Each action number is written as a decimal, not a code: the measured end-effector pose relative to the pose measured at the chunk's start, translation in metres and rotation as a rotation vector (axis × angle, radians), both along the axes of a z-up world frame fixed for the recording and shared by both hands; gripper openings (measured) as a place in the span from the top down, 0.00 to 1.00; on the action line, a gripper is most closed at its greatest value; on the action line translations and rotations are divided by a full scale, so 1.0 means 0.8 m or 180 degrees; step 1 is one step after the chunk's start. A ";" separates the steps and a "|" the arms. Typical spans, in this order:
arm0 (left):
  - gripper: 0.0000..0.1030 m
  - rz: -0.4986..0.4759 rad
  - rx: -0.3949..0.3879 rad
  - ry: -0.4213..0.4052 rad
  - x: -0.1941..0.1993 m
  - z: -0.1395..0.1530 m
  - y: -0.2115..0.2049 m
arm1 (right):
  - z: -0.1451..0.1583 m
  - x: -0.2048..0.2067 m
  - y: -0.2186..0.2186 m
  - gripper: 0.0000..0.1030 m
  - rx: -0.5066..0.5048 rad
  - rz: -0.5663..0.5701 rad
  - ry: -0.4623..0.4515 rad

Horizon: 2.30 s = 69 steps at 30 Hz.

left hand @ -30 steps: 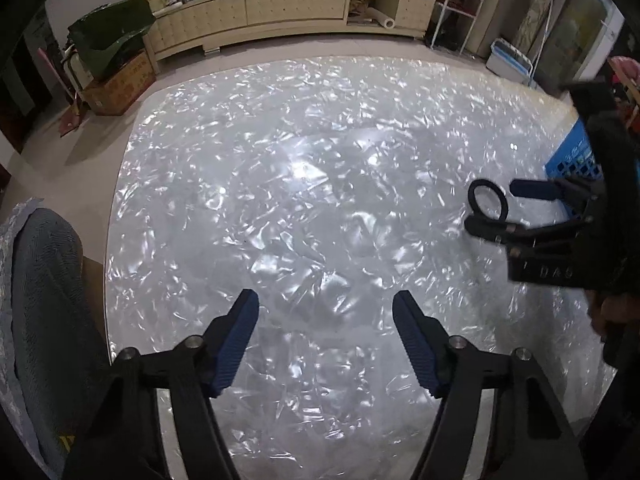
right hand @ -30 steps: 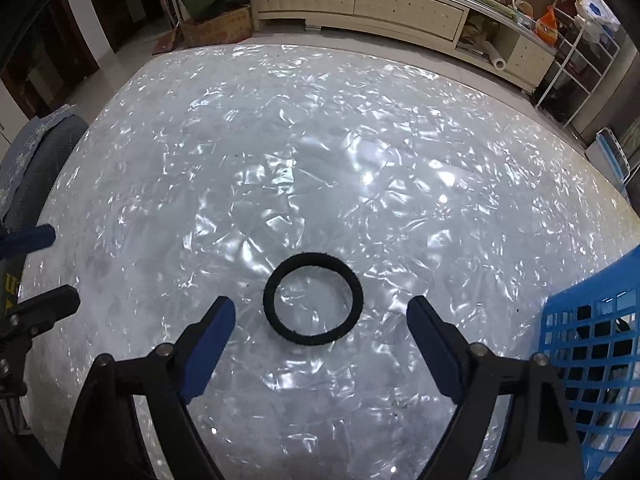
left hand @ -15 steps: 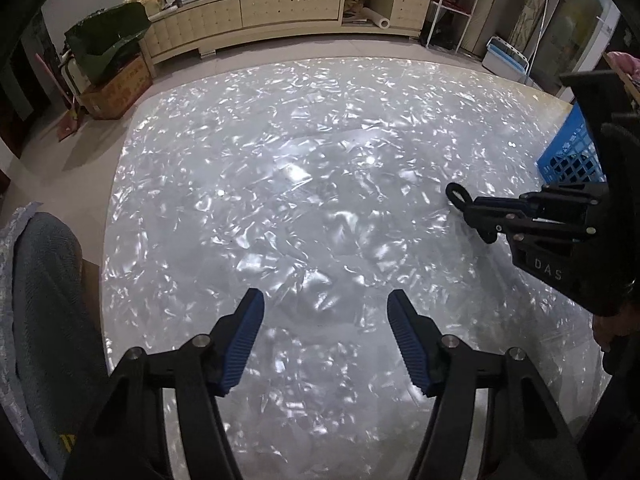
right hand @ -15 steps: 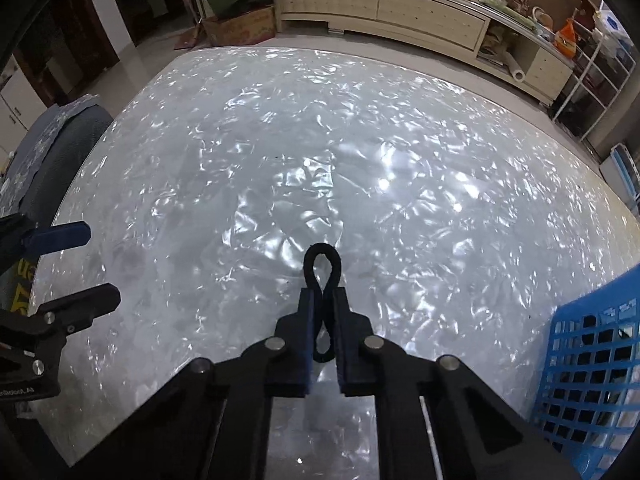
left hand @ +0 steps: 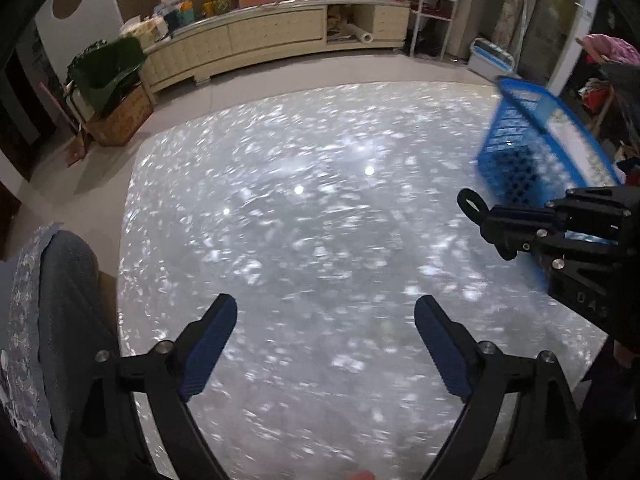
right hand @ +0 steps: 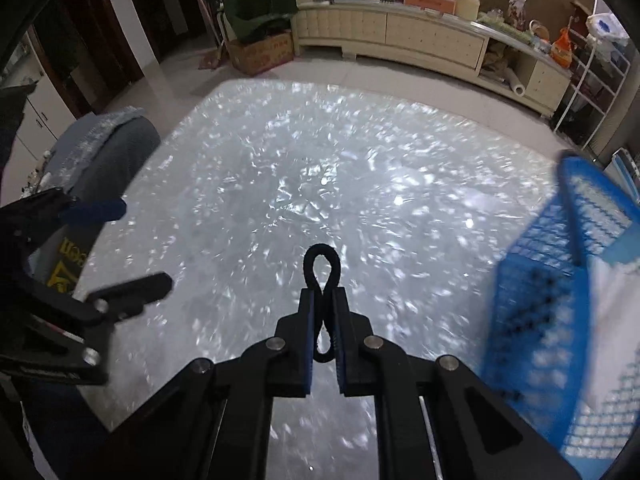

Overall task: Organize soft objects
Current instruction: 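Carry the rubber ring with the right gripper over the basket, then open the right gripper to drop the ring onto the foam block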

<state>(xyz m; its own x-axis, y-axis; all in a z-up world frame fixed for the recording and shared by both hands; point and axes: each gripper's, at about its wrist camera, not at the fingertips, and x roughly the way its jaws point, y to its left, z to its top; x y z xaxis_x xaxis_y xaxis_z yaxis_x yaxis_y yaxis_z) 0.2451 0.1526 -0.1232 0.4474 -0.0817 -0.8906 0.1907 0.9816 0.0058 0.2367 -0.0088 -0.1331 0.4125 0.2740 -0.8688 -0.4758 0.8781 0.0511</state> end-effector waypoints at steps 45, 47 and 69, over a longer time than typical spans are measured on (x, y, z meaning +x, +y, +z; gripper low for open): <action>0.13 -0.0856 -0.0047 -0.0170 0.003 0.073 -0.290 | 0.063 -0.036 -0.240 0.92 0.0172 -0.0471 -0.0200; 0.13 -0.0865 -0.0038 -0.0142 0.011 0.068 -0.290 | 0.058 -0.024 -0.243 0.92 0.0190 -0.0459 -0.0179; 0.13 -0.0775 -0.0102 -0.0064 0.036 0.046 -0.275 | 0.052 0.000 -0.235 0.40 0.0124 -0.0333 -0.0271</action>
